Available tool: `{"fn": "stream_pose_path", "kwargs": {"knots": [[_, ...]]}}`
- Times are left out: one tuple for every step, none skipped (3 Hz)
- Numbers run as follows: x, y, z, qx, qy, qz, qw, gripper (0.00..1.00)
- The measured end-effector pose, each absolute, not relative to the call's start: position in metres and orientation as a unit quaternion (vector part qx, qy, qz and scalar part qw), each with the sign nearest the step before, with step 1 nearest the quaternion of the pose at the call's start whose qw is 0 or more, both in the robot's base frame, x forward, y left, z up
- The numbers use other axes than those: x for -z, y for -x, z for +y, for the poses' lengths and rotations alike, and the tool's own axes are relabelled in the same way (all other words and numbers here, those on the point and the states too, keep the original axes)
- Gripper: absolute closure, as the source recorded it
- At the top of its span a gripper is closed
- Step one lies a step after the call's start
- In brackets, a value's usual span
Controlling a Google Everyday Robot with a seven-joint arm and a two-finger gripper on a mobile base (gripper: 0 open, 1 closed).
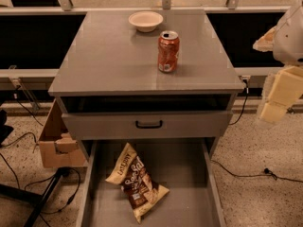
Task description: Pick brown chip bag from middle drawer and place on counter
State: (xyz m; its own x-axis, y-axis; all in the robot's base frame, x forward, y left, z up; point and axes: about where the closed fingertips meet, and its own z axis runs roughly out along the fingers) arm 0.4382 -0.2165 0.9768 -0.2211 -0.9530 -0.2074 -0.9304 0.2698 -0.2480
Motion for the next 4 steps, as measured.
{"fn": "stream_pose_path", "kwargs": {"knots": [[-0.977, -0.438, -0.216, 0.035, 0.603, 0.781, 0.160, 0.00], [-0.958, -0.441, -0.207, 0.015, 0.597, 0.782, 0.178, 0.00], [-0.916, -0.436, -0.188, -0.025, 0.581, 0.787, 0.206, 0.00], [-0.861, -0.424, -0.168, -0.068, 0.552, 0.798, 0.232, 0.00]]}}
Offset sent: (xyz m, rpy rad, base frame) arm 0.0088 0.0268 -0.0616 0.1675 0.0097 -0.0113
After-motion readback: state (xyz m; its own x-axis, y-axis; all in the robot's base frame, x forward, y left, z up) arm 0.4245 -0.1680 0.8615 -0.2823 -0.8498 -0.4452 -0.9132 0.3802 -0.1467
